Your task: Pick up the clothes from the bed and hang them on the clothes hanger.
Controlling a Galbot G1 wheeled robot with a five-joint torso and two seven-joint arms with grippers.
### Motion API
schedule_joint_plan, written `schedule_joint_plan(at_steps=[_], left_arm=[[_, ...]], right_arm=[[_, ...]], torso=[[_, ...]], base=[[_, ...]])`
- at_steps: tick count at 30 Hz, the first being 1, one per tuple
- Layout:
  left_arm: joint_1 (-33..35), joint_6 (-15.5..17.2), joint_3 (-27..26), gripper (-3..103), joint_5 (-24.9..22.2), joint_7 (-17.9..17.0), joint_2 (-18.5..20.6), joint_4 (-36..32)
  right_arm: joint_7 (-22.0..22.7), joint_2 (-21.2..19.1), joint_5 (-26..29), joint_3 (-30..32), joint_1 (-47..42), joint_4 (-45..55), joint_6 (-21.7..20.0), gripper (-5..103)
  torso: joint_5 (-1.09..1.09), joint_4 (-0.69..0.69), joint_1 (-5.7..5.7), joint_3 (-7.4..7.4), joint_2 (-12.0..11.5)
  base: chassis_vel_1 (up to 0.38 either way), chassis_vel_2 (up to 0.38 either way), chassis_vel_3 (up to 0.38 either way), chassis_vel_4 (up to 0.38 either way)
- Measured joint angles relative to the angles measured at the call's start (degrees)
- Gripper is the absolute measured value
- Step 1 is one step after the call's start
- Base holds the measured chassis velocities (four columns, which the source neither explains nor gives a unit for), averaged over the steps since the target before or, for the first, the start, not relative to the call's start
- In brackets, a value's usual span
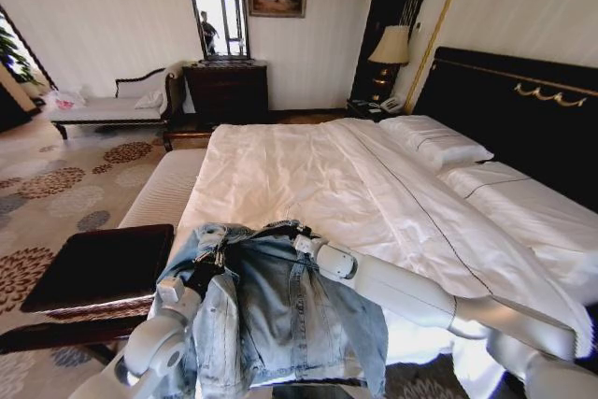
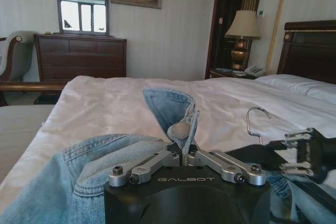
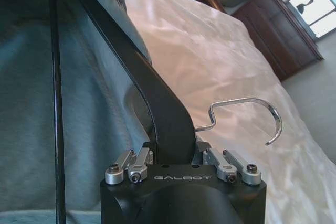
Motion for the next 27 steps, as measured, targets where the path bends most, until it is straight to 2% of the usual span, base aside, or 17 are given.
schedule_joint_plan(at_steps=[12,19,23,27], left_arm=[[-0.65,0.44,6.18,2,4.36,0.05,-3.79,2.32],[-0.22,0.48,6.81,2,5.52,0.34,-4.23,2.69],[1.17,0.23,7.02,2,7.31,0.84,-5.48,3.81],[2.13,-0.44,6.21,2,7.97,1.15,-6.30,4.66]], right_arm=[[2.91,2.07,4.30,0.59,0.99,3.77,-2.81,35],[3.96,3.10,6.14,0.11,0.94,5.26,-3.37,35],[6.63,5.27,9.89,0.15,0.92,5.58,-3.91,35],[8.55,5.80,11.73,0.40,0.91,6.59,-3.92,35]], torso=[[-0.01,0.02,0.00,0.00,0.00],[-0.01,0.01,0.00,0.00,0.00],[-0.01,0.02,0.00,0.00,0.00],[-0.02,0.02,0.00,0.00,0.00]], base=[[0.000,0.000,0.000,0.000],[0.000,0.000,0.000,0.000],[0.000,0.000,0.000,0.000],[0.000,0.000,0.000,0.000]])
